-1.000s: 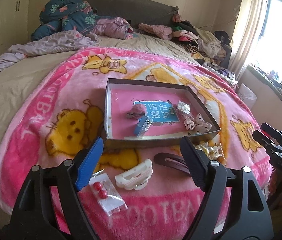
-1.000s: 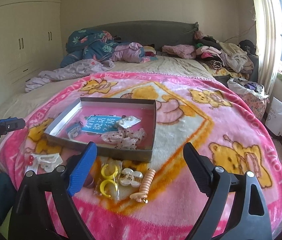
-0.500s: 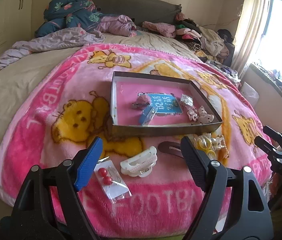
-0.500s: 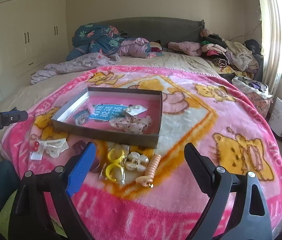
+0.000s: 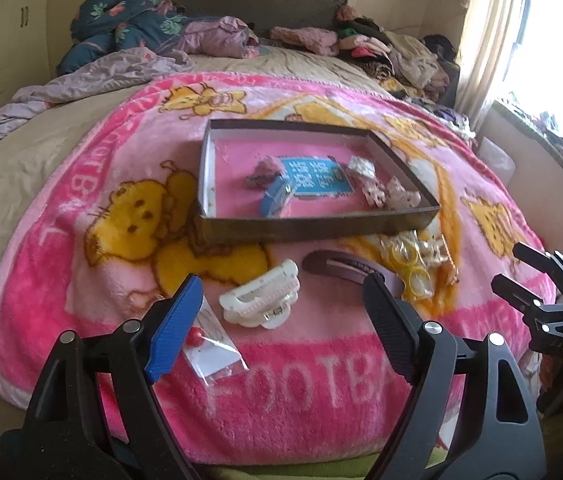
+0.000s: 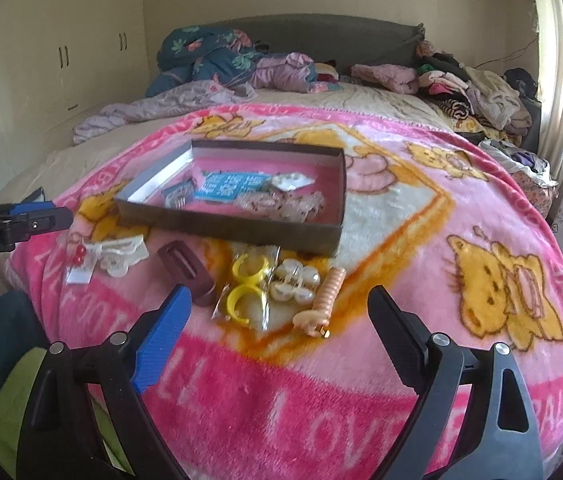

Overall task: Organize jewelry
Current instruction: 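Move the right tool to the yellow bangle bag while the left tool approaches the white claw clip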

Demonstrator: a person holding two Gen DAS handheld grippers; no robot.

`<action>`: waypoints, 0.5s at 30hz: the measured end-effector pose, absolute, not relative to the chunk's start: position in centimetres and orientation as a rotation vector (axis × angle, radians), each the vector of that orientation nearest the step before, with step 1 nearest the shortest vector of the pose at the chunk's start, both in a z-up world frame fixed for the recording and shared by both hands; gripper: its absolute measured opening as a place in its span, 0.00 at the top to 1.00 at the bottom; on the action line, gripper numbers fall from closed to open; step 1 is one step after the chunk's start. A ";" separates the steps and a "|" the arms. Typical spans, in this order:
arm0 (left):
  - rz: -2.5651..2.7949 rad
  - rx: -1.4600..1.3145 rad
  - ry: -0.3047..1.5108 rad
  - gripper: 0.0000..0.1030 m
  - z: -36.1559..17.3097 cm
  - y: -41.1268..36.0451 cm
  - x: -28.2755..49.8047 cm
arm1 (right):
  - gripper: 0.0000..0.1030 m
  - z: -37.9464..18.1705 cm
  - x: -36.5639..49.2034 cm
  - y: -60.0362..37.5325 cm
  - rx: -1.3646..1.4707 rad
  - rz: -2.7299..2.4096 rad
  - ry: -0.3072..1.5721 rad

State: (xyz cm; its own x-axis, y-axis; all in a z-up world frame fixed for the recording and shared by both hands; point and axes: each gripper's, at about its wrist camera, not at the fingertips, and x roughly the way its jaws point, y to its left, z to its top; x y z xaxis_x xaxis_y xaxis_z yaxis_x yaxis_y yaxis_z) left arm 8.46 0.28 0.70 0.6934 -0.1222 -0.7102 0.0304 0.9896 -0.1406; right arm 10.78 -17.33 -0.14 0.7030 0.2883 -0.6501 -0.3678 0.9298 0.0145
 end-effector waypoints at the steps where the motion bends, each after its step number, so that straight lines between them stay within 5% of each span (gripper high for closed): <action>1: -0.093 -0.114 0.810 0.29 0.3 0.0 8.5 | 0.15 -0.4 10.8 -17.3 -0.122 0.367 0.707; 15: -0.112 -0.051 0.868 0.26 -2.2 -1.6 8.4 | 0.15 -2.6 10.6 -15.4 -0.155 0.413 0.757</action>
State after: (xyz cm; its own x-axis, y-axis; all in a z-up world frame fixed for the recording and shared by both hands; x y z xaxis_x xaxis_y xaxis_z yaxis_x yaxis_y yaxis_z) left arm 8.35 -1.63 -2.24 0.6408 -0.1194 -0.7583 0.0779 0.9929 -0.0905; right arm 10.56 -15.40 -2.57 0.6516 0.3067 -0.6938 -0.4170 0.9089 0.0102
